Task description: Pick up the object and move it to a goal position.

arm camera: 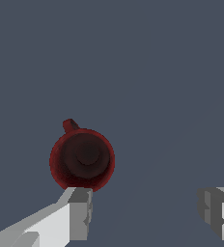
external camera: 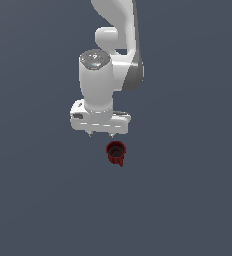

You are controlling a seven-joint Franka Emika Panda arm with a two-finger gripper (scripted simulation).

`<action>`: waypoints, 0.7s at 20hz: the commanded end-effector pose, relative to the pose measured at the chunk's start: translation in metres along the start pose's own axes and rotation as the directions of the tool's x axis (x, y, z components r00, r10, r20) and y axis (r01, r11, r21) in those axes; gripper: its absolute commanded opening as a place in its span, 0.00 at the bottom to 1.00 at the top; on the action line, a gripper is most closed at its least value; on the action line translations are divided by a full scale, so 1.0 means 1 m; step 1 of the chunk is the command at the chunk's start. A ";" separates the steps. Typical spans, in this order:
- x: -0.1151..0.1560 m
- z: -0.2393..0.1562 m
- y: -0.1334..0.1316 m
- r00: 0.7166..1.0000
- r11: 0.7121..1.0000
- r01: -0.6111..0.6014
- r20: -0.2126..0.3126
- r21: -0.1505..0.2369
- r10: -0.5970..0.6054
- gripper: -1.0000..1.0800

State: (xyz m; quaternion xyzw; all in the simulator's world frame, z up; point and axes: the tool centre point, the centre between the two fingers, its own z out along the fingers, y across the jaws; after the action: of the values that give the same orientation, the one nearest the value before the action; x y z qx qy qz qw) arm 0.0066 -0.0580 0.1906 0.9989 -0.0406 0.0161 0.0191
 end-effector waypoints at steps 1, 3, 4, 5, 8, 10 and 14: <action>0.000 0.001 -0.001 1.000 1.000 -0.005 0.000 0.001 0.005 0.81; 0.001 0.002 -0.001 1.000 1.000 -0.017 0.000 0.002 0.017 0.81; 0.001 0.002 -0.002 1.000 1.000 -0.025 0.000 0.003 0.025 0.81; 0.001 0.003 -0.003 0.999 0.999 -0.034 0.000 0.004 0.034 0.81; 0.003 0.006 -0.006 0.998 0.998 -0.068 0.000 0.007 0.068 0.81; 0.004 0.008 -0.008 0.995 0.995 -0.097 0.001 0.010 0.097 0.81; 0.007 0.014 -0.014 0.985 0.985 -0.170 0.003 0.018 0.170 0.81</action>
State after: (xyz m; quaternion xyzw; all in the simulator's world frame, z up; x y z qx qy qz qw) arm 0.0135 -0.0476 0.1787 0.9936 -0.1112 0.0174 0.0104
